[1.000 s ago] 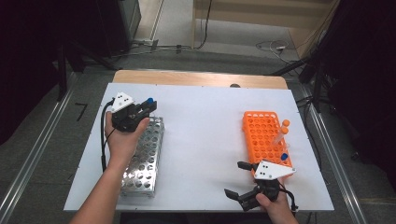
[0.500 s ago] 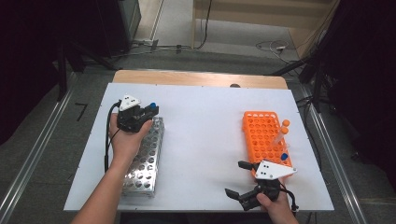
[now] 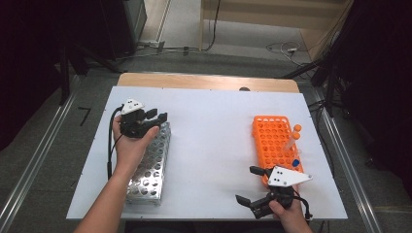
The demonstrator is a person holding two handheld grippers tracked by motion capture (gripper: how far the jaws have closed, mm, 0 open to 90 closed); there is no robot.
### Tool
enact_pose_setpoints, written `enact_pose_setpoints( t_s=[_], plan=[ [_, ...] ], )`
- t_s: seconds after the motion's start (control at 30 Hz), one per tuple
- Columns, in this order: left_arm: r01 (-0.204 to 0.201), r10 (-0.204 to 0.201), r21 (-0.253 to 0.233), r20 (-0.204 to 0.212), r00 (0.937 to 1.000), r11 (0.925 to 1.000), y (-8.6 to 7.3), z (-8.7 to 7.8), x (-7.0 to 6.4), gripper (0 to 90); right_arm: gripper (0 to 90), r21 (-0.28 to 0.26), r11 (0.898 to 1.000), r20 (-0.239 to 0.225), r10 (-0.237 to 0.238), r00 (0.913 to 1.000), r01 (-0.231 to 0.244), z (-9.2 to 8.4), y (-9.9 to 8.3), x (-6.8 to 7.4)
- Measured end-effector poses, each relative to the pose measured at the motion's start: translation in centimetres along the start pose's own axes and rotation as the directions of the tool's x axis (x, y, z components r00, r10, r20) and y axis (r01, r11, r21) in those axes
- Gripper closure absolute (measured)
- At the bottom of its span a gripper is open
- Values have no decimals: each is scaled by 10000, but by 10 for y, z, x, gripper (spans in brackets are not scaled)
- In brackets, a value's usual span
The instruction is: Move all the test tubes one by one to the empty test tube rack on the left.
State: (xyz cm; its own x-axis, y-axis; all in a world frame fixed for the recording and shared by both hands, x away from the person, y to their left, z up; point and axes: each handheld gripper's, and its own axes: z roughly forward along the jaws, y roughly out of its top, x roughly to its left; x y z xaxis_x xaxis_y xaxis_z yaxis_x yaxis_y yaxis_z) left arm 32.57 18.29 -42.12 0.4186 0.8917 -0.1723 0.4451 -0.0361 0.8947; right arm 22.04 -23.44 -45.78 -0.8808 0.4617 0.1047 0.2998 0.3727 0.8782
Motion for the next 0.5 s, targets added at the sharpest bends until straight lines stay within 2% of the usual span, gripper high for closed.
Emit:
enact_pose_setpoints(
  t_s=[0.2,0.5],
  plan=[
    [-49,54,-177,282,9996,9998,0,-14,-14,259,0,-173,9998,219,5,9998,-1,-7,4,-2],
    [-138,181,-493,887,9959,9987,-8,-39,-39,14,0,-484,9988,503,148,9986,-123,-22,8,-11]
  ],
)
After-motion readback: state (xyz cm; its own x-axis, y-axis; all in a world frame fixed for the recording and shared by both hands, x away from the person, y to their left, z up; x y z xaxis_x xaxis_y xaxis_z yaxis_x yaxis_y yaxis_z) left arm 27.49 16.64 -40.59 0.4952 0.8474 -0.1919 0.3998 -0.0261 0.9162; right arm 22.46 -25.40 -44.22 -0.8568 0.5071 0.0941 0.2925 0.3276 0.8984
